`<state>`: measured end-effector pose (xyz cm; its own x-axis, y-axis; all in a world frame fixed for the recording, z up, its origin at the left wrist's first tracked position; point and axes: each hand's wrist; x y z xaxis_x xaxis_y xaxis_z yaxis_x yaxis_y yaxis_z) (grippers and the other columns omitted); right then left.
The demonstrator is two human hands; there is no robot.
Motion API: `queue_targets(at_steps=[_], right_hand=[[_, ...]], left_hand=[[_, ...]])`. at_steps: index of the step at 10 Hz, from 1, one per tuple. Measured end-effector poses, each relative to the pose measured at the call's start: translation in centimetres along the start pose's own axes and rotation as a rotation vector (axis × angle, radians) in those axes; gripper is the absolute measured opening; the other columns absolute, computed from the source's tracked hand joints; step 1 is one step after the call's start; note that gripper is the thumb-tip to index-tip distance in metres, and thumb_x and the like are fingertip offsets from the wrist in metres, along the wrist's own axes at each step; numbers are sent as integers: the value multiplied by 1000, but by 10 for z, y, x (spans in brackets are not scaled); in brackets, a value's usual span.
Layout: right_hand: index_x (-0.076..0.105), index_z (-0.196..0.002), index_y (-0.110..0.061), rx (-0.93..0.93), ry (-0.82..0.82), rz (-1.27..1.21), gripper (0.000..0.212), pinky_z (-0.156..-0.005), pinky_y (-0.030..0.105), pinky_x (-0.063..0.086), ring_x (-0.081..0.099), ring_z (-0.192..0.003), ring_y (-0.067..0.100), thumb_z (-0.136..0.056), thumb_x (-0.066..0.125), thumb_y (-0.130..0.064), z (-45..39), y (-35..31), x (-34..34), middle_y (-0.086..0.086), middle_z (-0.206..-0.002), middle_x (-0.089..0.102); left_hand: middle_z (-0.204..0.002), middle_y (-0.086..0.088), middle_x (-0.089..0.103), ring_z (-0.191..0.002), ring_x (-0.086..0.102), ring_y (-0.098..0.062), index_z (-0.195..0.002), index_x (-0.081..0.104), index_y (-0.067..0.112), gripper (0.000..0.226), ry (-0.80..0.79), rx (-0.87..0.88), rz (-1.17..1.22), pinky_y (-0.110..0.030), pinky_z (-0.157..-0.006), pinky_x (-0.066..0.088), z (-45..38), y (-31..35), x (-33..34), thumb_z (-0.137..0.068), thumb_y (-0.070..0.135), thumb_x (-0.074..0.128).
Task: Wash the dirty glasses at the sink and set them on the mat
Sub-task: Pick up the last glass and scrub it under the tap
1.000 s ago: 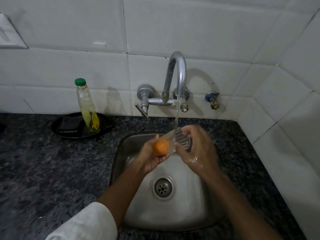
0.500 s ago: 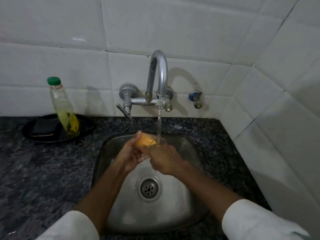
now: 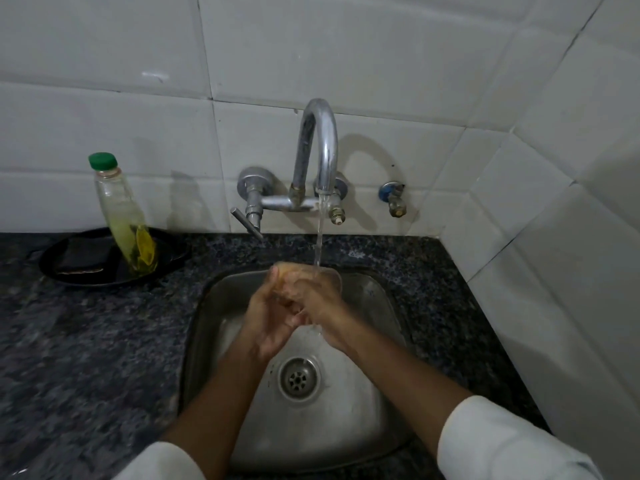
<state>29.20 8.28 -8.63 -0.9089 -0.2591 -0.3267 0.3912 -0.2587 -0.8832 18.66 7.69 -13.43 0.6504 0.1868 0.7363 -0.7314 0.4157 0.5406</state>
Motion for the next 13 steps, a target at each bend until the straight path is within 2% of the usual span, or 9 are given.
queue_targets(at_steps=[1,2,4,5,7,9,10,12,13], right_hand=[[60,-102,5,-173,-41,-2,26,-57,29,44,58,-70,28,-97,53,-20,9,0,-1,18,-83,59],[47,-132,-18,-468,-162,960,40,-63,28,40,54,-93,26,-92,49,-15,14,16,-16,10,-114,56],[68,-104,-13,-165,55,60,28,-62,30,53,66,-67,10,-96,53,-35,7,14,-4,1,-82,69],[55,-121,-25,-555,-49,883,35,-63,27,46,60,-83,11,-98,34,-41,7,27,-14,-2,-101,63],[71,-99,-13,-150,37,146,19,-61,27,53,70,-78,18,-96,56,-26,5,19,1,9,-92,72],[64,-112,-1,-419,-55,775,23,-65,36,41,65,-89,44,-92,56,-9,4,47,-8,24,-101,68],[68,-109,-9,-11,-70,-186,20,-58,24,49,69,-86,26,-97,55,-18,-2,20,-2,20,-106,71],[38,-139,-31,-637,-88,1117,47,-62,22,40,52,-95,14,-94,46,-20,5,27,-21,-2,-117,53],[63,-106,-17,-410,10,556,22,-73,39,54,63,-91,23,-93,48,-24,3,18,-5,8,-104,66]], left_hand=[[-89,-17,73,-71,73,-24,-111,59,1,32,-20,32,78,-35,-60,61,-3,3,-2,-92,26,62],[-100,-16,74,-83,72,-24,-117,65,11,43,167,-36,-374,-33,-61,61,-10,9,-5,-87,41,69],[-100,-19,67,-75,71,-25,-133,48,12,47,-38,37,150,-32,-53,58,-3,-11,-6,-89,19,60],[-89,-14,73,-76,69,-22,-128,58,3,50,120,-20,-185,-32,-64,58,-10,-4,-4,-89,34,64],[-108,-22,68,-89,69,-31,-126,57,-1,60,-23,11,42,-37,-69,58,-7,-20,-13,-83,37,74],[-106,-17,70,-84,70,-24,-132,58,9,61,141,-60,-348,-35,-65,60,-13,0,-8,-87,51,65],[-109,-21,66,-79,72,-25,-136,50,4,48,7,-2,-29,-36,-61,60,0,-6,-5,-95,29,58],[-98,-16,72,-83,67,-23,-124,63,8,55,191,-41,-341,-30,-67,56,-12,3,-11,-83,43,71],[-115,-20,68,-99,67,-29,-132,57,4,65,61,-29,-225,-35,-69,60,-7,-5,-13,-84,46,70]])
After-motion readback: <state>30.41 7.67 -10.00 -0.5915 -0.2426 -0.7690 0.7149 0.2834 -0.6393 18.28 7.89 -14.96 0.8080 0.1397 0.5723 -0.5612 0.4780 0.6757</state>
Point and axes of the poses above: each hand's wrist, its own z-axis away from the middle knuckle, its own x-axis out of the palm, y = z × x
